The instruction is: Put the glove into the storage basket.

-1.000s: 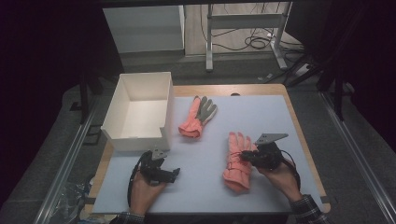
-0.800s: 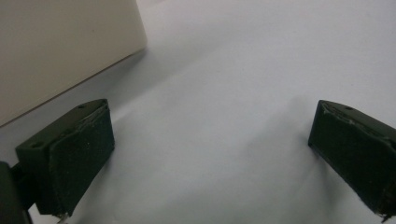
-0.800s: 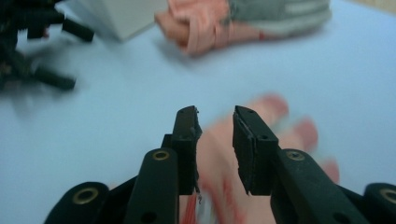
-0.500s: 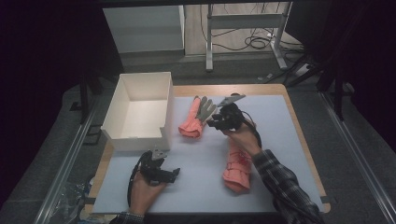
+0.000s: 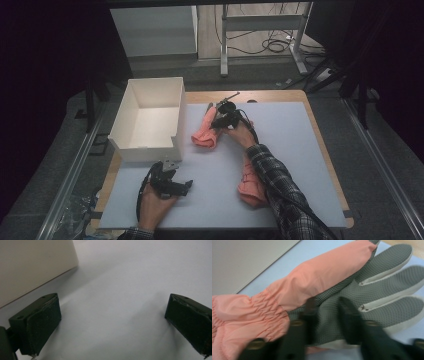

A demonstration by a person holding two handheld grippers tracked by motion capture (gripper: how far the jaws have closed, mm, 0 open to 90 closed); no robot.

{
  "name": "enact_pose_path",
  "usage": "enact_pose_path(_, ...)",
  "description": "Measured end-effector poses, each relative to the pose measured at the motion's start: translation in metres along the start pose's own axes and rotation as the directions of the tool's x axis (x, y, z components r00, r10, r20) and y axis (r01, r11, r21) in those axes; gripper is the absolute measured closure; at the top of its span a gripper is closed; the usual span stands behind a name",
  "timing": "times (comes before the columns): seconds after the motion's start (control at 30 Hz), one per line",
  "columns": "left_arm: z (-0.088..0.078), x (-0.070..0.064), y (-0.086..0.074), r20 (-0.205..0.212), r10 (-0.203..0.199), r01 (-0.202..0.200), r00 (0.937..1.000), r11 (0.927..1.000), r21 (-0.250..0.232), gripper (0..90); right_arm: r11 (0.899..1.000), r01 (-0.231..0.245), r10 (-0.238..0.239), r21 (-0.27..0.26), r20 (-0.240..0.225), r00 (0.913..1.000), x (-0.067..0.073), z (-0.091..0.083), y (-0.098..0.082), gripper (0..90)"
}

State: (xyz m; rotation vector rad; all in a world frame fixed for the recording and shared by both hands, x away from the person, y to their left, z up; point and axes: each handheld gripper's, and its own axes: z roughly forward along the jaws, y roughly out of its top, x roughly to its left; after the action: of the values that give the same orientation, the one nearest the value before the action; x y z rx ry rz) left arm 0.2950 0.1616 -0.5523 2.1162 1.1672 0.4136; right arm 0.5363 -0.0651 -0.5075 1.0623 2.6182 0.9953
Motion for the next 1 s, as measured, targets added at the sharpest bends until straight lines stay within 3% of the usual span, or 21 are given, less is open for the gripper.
enact_pose_path(0.07, 0.0, 0.0, 0.0, 0.0, 0.0, 0.0, 1.0, 1.0, 0.0, 0.4, 1.0, -0.003, 0.003, 0.003, -0.008, 1.0, 0.0, 0.0, -0.001, 87.8)
enact_pose_path(0.27, 0.0, 0.0, 0.0, 0.0, 0.0, 0.0, 1.0, 1.0, 0.0, 0.4, 0.998, 0.069, -0.068, -0.014, 0.047, 0.9966, 0.011, -0.011, 0.001, 89.5)
enact_pose_path(0.47, 0.0, 0.0, 0.0, 0.0, -0.001, 0.001, 1.0, 1.0, 0.0, 0.4, 0.996, 0.072, -0.072, -0.044, 0.005, 0.9974, 0.022, -0.04, -0.006, 89.5)
enact_pose_path(0.6, 0.0, 0.0, 0.0, -0.001, 0.001, -0.001, 1.0, 1.0, 0.001, 0.4, 0.994, 0.08, -0.081, -0.071, -0.021, 0.9965, 0.039, -0.066, -0.016, 89.5)
enact_pose_path(0.73, 0.0, 0.0, 0.0, 0.001, 0.001, -0.001, 1.0, 1.0, 0.002, 0.4, 0.993, 0.06, -0.069, -0.1, -0.086, 0.9939, 0.058, -0.093, -0.036, 89.5)
enact_pose_path(0.9, 0.0, 0.0, 0.0, -0.002, 0.003, -0.003, 1.0, 1.0, 0.004, 0.4, 0.994, 0.028, -0.039, -0.109, -0.099, 0.9943, 0.081, -0.115, -0.073, 89.5)
enact_pose_path(1.0, 0.0, 0.0, 0.0, -0.001, -0.002, 0.002, 1.0, 1.0, -0.002, 0.4, 0.995, 0.024, -0.034, -0.1, -0.099, 0.9945, 0.091, -0.115, -0.098, 89.4)
